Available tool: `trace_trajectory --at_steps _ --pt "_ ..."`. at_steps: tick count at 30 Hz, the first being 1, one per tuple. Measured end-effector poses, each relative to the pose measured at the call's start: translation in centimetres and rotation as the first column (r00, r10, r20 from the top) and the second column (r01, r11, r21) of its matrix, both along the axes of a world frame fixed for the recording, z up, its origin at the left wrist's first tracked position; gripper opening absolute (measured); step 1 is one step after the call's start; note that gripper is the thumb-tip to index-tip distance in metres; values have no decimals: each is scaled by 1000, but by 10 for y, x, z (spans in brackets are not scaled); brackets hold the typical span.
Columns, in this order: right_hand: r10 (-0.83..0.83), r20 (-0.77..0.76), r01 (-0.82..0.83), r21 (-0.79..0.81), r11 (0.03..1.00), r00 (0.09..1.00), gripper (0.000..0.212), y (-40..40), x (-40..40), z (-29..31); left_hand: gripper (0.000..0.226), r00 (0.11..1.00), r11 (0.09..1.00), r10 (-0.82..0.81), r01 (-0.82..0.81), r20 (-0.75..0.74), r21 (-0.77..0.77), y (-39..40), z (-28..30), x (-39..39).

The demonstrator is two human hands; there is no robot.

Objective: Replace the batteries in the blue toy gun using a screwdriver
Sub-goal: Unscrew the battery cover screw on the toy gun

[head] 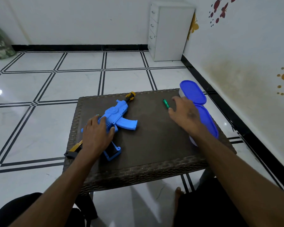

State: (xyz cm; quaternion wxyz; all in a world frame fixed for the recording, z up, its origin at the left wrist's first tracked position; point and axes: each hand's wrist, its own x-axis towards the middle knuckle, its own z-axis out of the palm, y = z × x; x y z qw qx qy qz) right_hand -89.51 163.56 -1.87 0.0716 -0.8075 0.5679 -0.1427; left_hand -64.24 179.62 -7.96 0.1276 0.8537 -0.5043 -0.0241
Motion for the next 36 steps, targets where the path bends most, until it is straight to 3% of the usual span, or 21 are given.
trace_trajectory --at_steps 7,14,18,22,25,29,32,36 --pt "-22 -143 59 259 964 990 52 -71 60 -34 54 997 994 -76 77 15 -74 -36 1 28" --pt "-81 -175 112 171 979 981 37 -98 73 -55 53 992 992 -126 127 9 -2 -65 14 43" --pt "-37 -61 45 140 989 997 21 -85 78 -52 52 994 994 -108 108 -17 -25 -52 19 42" --pt "-17 208 18 -1 1000 978 26 -44 89 -39 54 997 998 -53 51 -59 -34 -18 10 42" --pt "57 505 -31 -60 998 861 23 -2 94 -28 60 997 1000 0 0 -81 6 10 7 36" --pt "8 823 -1 -8 1000 568 20 44 93 -26 76 991 994 4 10 -131 107 36 5 31" --pt "-50 942 -100 87 991 331 20 72 90 -28 81 987 992 -37 55 -159 113 44 2 29" --pt "-48 968 -231 106 967 245 23 98 87 -32 81 992 998 -19 27 -127 60 41 0 25"
